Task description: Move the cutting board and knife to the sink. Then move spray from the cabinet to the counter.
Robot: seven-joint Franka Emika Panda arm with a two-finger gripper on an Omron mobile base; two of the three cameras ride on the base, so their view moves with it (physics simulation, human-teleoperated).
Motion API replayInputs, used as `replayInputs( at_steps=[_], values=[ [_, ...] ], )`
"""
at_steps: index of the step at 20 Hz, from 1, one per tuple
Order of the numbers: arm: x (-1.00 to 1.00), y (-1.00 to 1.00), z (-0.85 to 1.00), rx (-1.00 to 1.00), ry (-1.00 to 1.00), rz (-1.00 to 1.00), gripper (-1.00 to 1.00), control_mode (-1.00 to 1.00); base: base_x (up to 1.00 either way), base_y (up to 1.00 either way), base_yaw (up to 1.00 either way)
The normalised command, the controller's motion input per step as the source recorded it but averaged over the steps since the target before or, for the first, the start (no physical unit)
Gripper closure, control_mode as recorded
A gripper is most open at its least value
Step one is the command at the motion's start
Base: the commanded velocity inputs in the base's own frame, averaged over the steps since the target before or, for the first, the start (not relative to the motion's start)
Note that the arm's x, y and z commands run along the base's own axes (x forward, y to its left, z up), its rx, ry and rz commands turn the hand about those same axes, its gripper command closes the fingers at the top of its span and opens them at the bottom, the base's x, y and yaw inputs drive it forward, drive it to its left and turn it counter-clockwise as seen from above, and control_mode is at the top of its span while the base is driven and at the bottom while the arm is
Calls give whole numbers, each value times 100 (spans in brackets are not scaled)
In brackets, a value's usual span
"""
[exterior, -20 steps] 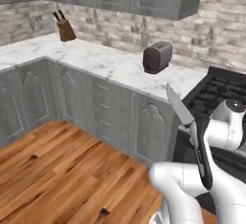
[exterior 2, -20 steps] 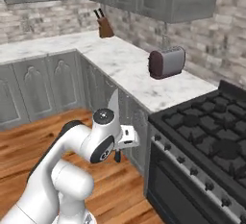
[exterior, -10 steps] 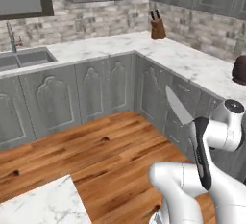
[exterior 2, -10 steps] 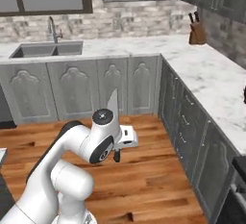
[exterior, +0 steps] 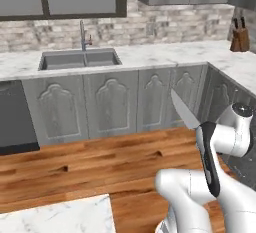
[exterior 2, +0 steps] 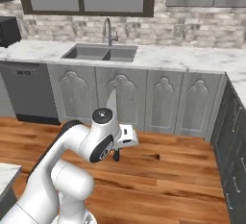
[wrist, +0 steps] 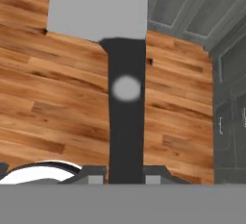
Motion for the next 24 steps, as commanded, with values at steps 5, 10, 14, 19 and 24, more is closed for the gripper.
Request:
replayInputs(
  at_steps=[5,10,14,19,24],
  values=[
    [0,0,0,0,0,0,100,100,81,-1,44],
    [0,0,0,0,0,0,100,100,88,-1,38],
    [0,0,0,0,0,0,100,100,90,0,37],
    [0,0,0,0,0,0,100,100,94,0,36],
    [0,0,0,0,0,0,100,100,96,1,27]
  ],
)
